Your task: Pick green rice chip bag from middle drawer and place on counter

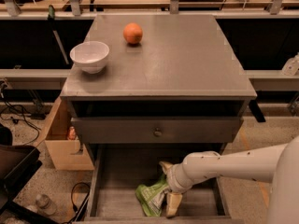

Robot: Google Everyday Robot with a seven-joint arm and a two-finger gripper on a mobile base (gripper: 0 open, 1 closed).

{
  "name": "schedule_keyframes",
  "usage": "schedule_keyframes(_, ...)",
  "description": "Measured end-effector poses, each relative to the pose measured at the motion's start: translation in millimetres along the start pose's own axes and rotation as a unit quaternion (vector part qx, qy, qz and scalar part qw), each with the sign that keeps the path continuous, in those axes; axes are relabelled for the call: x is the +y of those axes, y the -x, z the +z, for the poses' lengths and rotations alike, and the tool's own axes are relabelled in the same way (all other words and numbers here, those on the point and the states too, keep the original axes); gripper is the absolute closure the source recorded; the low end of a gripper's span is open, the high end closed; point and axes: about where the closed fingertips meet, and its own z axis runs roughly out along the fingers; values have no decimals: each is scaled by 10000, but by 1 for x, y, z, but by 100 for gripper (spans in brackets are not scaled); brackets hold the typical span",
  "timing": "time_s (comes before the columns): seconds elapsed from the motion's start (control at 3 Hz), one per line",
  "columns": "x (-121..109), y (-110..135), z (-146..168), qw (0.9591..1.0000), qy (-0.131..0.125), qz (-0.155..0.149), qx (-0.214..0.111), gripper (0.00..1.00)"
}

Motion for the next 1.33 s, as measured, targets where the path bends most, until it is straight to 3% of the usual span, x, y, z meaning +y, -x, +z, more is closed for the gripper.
schedule_keyframes(0.67,-6,2,-26,9998,-171,60,-63,30)
schedule_keyframes(1.0,-6,3,-24,9998,-157,55,-68,5)
schedule_keyframes(1.33,-5,3,-24,9998,-151,53,-70,0)
